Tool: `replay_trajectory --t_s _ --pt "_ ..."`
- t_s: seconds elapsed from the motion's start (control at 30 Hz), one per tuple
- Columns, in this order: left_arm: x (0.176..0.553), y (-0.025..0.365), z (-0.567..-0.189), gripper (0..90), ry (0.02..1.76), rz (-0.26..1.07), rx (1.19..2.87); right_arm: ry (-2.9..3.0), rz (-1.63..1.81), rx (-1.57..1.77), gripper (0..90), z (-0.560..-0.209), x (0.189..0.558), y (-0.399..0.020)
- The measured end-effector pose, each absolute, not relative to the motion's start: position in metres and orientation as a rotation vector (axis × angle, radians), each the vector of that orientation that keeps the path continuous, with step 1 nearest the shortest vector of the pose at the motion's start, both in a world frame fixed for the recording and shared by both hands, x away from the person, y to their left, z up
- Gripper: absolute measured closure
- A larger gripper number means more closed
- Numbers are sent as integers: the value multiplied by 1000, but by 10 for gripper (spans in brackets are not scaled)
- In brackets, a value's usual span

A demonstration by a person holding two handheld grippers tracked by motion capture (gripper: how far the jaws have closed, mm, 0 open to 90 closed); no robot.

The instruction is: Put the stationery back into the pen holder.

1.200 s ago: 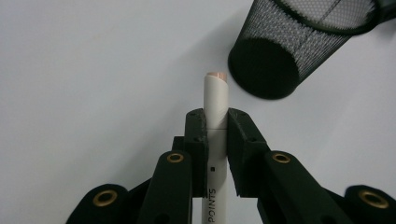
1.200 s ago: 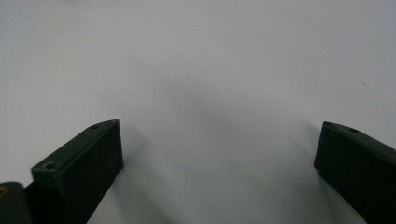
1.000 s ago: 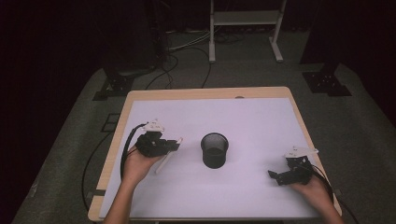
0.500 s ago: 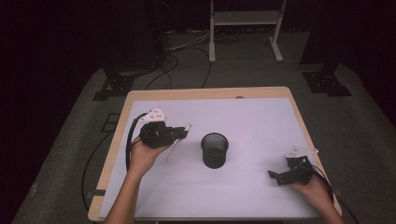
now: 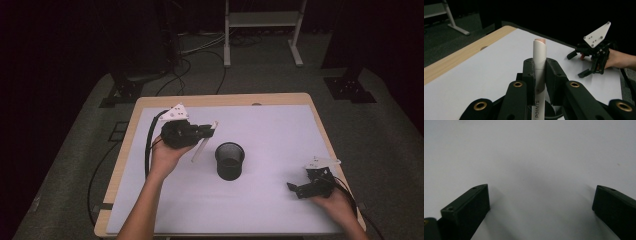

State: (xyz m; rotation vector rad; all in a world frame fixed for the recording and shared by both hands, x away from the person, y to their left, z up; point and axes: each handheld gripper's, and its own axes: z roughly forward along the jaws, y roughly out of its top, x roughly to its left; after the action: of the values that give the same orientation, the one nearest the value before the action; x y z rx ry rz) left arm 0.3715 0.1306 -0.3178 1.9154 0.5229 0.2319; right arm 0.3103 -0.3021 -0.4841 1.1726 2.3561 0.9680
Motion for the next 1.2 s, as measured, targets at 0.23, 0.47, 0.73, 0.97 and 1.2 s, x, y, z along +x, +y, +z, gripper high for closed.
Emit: replay_trajectory --t_s 0.23,0.47,0.73,0.97,1.2 --pt "377 117 -311 784 487 228 1900 2356 971 1180 2 -484 310 -302" --pt "382 106 -309 784 458 233 1873 2355 970 1177 2 -484 310 -302" --pt "388 90 -313 784 437 218 1861 2355 970 1177 2 -484 310 -302" --pt "394 77 -319 783 429 201 1864 2355 971 1177 2 -484 310 -302" --pt "398 66 -327 783 421 186 1866 2355 971 1177 2 -484 310 -302"
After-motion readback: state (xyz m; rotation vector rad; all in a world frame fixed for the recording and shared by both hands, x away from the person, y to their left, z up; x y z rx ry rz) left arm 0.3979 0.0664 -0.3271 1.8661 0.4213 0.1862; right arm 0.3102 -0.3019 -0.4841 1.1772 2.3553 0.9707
